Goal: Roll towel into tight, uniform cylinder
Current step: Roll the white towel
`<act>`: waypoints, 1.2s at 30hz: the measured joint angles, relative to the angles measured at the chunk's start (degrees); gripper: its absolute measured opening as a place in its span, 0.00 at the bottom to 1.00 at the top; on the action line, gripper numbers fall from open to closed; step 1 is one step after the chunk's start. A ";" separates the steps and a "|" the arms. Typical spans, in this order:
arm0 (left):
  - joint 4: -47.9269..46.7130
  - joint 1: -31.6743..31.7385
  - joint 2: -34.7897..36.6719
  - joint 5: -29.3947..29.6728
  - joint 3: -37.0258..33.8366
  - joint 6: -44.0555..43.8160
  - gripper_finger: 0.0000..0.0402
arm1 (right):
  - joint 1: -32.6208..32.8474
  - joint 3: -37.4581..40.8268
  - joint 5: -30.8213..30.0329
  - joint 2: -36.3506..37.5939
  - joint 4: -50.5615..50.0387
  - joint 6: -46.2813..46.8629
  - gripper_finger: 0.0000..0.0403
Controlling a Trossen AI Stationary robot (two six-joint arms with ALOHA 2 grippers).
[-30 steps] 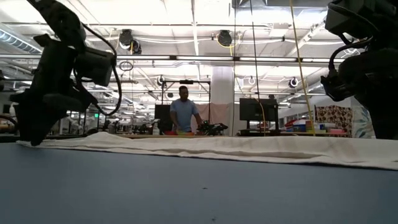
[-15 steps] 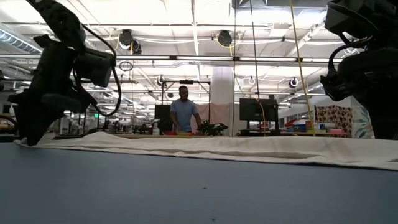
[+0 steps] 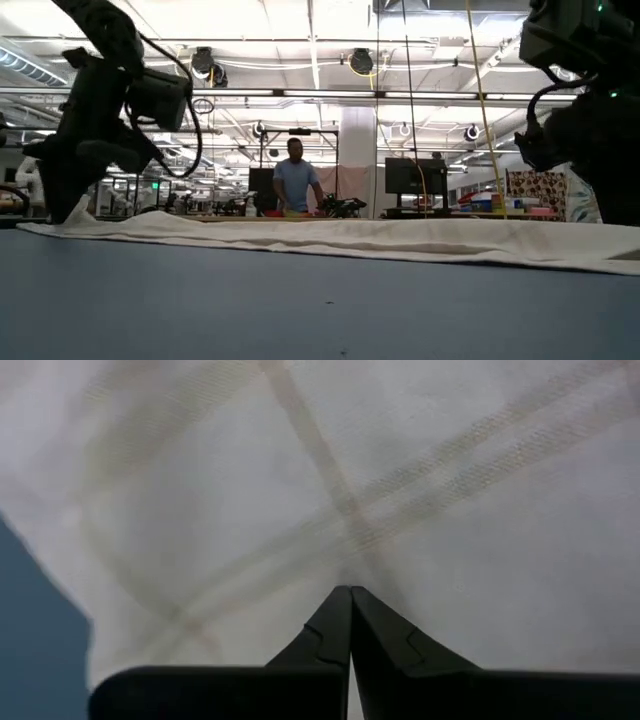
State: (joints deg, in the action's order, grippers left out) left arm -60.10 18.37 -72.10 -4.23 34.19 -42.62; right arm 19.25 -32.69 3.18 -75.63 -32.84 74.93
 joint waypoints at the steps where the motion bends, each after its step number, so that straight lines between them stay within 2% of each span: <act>1: -0.27 0.00 0.00 0.00 0.61 0.11 0.03 | 0.00 0.00 0.10 -0.78 0.50 -0.30 0.00; 8: -4.03 0.00 0.00 -0.10 3.05 1.70 0.04 | -0.10 -0.26 2.23 -4.41 2.03 -0.62 0.00; 14: -13.55 0.00 0.62 -0.40 6.16 4.59 0.04 | -0.11 -0.07 3.07 -3.06 1.56 -0.61 0.00; 21: -16.08 0.00 2.08 1.15 9.58 5.70 0.04 | 0.08 -0.11 5.78 -2.41 -0.59 -0.84 0.00; 28: -15.36 -1.08 2.08 -3.34 11.31 6.86 0.04 | 2.21 -0.07 9.04 -2.41 -4.74 -0.57 0.00; 36: -15.52 -3.99 2.08 -12.45 11.50 8.18 0.04 | 5.60 -0.04 9.14 -2.41 -5.39 3.67 0.00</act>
State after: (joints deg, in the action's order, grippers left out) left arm -75.62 14.38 -70.02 -16.68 45.69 -34.44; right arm 24.85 -32.73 12.32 -78.04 -38.24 78.60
